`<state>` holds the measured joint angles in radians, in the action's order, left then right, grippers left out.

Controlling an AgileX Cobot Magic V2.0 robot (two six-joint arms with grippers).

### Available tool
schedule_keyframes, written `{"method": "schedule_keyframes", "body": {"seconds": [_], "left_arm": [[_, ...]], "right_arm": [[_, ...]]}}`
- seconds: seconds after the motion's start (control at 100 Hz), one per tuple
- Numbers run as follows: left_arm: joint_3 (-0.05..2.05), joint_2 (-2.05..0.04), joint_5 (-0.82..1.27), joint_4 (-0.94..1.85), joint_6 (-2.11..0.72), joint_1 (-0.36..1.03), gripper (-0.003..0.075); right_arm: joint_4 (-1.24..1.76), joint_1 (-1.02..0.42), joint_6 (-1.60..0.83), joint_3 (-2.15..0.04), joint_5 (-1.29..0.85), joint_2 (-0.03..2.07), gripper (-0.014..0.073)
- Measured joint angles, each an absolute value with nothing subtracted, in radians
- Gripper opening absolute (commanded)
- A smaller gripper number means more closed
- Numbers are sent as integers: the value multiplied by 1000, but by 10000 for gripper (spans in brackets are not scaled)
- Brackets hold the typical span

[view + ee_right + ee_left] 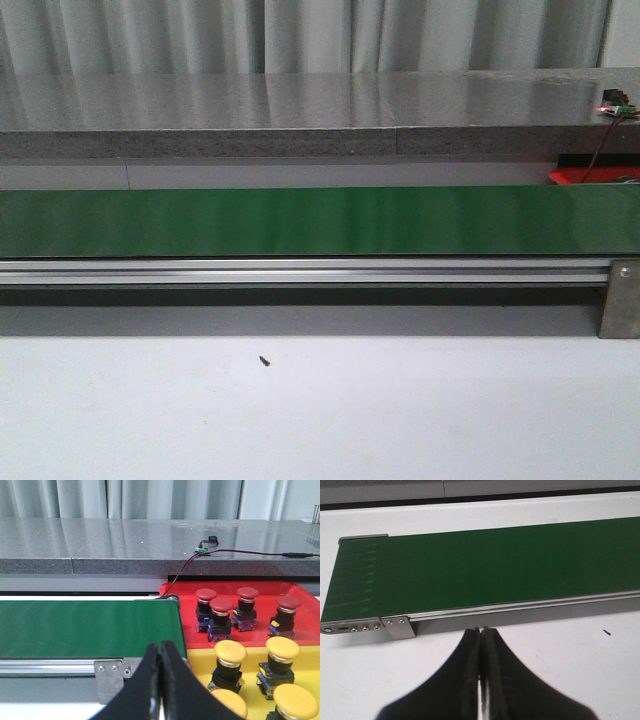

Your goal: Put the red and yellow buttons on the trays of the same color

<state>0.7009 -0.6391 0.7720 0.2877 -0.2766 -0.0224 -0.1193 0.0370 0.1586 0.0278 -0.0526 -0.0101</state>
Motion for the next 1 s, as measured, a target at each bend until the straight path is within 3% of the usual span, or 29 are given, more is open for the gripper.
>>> {"method": "schedule_keyframes", "body": {"seconds": [0.72,1.0], "left_arm": [[695,-628,767,272,-277,-22,-20],[550,-529,405,242,-264,-7,-20]], "right_arm": [[-119,37,159,28,-54,-10,-67],[-119,37,159,30,-55,-10,-67]]}}
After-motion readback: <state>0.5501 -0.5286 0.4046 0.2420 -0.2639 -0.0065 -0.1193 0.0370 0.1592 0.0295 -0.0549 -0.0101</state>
